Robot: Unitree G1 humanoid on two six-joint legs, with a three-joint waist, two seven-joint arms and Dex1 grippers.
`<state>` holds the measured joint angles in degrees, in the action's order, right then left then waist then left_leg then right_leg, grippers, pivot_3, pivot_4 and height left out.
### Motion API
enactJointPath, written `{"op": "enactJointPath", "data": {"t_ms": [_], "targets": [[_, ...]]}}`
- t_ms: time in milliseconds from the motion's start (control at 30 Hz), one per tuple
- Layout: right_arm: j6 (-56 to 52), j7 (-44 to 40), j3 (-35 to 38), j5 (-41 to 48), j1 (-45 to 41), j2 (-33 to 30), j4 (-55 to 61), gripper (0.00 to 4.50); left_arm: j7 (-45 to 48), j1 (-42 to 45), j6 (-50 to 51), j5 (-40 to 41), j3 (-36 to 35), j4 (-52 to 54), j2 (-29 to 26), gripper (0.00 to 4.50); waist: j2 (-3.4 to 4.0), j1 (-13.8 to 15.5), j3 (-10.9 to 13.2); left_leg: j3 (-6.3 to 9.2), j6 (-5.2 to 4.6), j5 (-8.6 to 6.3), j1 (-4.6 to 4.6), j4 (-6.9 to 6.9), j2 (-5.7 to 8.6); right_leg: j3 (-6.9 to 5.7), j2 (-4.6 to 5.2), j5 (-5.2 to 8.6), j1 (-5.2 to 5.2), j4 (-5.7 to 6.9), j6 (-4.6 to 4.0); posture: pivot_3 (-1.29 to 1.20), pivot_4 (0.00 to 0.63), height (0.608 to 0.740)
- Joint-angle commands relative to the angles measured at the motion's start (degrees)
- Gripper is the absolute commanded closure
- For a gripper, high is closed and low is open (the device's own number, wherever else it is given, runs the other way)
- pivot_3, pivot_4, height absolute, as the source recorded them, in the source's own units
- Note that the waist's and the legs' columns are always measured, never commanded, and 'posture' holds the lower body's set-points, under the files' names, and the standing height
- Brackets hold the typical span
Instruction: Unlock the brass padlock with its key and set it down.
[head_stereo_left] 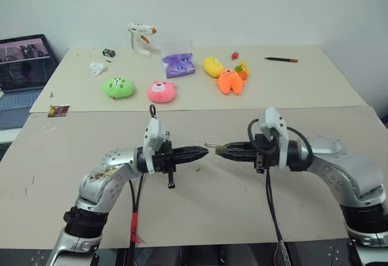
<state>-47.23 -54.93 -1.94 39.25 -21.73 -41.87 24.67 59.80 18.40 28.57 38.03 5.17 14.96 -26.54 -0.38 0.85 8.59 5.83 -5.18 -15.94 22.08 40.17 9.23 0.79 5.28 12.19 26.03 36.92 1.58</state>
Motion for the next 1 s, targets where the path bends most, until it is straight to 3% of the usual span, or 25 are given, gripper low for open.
{"op": "enactJointPath", "data": {"t_ms": [33, 300, 400, 500, 733, 867, 1000], "targets": [[1.5, -0.99, 0.15, 0.31, 1.29, -1.03, 3.02, 4.38, 0.15, 0.39, -1.45, -0.23, -0.37, 0.84, 0.31, 4.46, 0.0, -0.05, 0.0, -0.01, 0.0, 0.0, 0.01, 0.0, 0.0, 0.01, 0.0, 0.0, 0.01, 0.0, 0.0, 0.0, 0.15, 0.74], [4.82, -2.9, 1.44, -3.55, 0.88, -3.52, -3.89, 4.38, 1.14, 0.1, -1.91, -0.31, -0.45, 1.63, -0.21, 4.46, 0.0, -0.12, 0.0, -0.02, 0.01, 0.0, -0.04, 0.01, 0.0, 0.02, 0.0, 0.0, -0.04, 0.0, 0.0, 0.0, 0.15, 0.74], [6.62, -4.72, 2.18, -4.71, -1.17, -4.75, -8.54, 4.38, 1.55, -0.04, -2.62, -0.59, -1.02, 1.51, -0.82, 3.85, 0.0, -0.11, 0.0, -0.03, 0.01, 0.0, -0.06, 0.01, 0.01, 0.01, 0.0, 0.0, -0.08, -0.05, 0.0, 0.0, 0.15, 0.74], [7.41, -6.22, 1.88, -5.08, -3.01, -4.95, -10.83, 4.38, 1.87, -0.35, -3.64, -1.18, -1.75, 1.21, -1.85, 2.72, 0.0, -0.21, 0.0, -0.03, 0.01, 0.01, -0.04, -0.04, -0.01, 0.02, 0.0, 0.0, -0.01, -0.04, 0.0, 0.0, 0.15, 0.74], [6.79, -8.75, -3.98, -7.58, -8.24, -2.6, -14.8, 4.38, 8.43, -1.96, -18.28, -12.4, -2.74, -3.27, -11.36, 0.04, 0.01, -0.31, 0.0, -0.06, 0.02, 0.01, -0.05, -0.14, -0.06, 0.0, -0.01, -0.03, 0.01, -0.09, -0.05, 0.0, 0.15, 0.74], [-1.87, -11.73, -10.0, -6.89, -12.35, -0.92, -20.9, 4.38, 10.18, -1.19, -22.45, -13.99, -5.92, -6.35, -15.97, 0.01, 0.01, -0.19, 0.01, -0.06, 0.03, 0.01, -0.04, -0.19, -0.06, -0.02, 0.0, -0.06, 0.01, -0.17, -0.1, 0.0, 0.15, 0.74], [-10.51, -13.09, -14.69, -7.17, -19.09, 3.59, -31.67, 4.38, 9.45, -1.6, -22.88, -13.4, -7.54, -6.4, -16.73, 0.01, 0.01, -0.27, 0.01, -0.05, 0.02, 0.01, -0.03, -0.21, -0.06, -0.03, 0.01, -0.06, 0.04, -0.19, -0.11, 0.0, 0.15, 0.74]]}}
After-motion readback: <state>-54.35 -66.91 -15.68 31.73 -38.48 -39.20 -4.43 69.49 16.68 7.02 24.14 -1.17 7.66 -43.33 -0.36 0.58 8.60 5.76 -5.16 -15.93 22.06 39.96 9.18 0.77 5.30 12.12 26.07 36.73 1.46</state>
